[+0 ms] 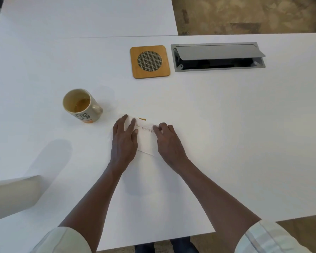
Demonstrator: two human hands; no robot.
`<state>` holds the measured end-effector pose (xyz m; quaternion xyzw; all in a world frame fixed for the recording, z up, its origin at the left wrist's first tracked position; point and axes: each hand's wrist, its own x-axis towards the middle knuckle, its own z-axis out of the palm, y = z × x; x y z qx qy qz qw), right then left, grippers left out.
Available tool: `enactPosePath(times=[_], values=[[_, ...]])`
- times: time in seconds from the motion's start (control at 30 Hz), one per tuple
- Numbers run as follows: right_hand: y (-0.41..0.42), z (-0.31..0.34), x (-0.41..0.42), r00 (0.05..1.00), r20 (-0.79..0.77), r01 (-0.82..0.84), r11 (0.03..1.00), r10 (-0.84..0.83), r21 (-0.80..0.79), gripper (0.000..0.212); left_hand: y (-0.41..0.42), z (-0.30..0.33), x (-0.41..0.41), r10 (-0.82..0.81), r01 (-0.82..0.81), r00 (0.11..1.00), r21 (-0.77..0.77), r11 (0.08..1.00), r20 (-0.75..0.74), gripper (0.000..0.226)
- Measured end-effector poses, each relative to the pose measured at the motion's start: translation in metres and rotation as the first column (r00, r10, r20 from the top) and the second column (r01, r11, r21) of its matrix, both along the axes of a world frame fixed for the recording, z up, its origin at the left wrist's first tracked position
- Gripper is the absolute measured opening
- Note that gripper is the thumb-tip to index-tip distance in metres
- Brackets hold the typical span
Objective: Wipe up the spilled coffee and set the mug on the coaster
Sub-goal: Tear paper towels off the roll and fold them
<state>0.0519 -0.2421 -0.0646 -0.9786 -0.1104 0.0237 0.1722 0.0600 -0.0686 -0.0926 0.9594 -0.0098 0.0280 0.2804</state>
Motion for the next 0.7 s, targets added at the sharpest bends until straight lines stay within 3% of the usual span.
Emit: enactPosePath(times=[0.4, 0.57, 0.7], values=[[0.001, 0.005, -0.003, 0.997, -0.07, 0.047, 0.993, -0.039, 0.111, 0.039, 0.018, 0.01, 0.006, -0.084, 0.086, 0.994, 0.018, 0.996, -0.07, 0.046], [-0.002, 0.004, -0.007, 0.984, -0.079, 0.174, 0.949, -0.159, 0.261, 0.033, 0.026, 0.014, 0.009, -0.04, 0.039, 0.997, -0.019, 0.999, -0.073, 0.04], [-0.001, 0.001, -0.006, 0.972, -0.088, 0.235, 0.929, -0.219, 0.287, 0.03, 0.027, 0.019, 0.007, -0.023, 0.02, 0.998, -0.044, 0.999, -0.059, 0.03]])
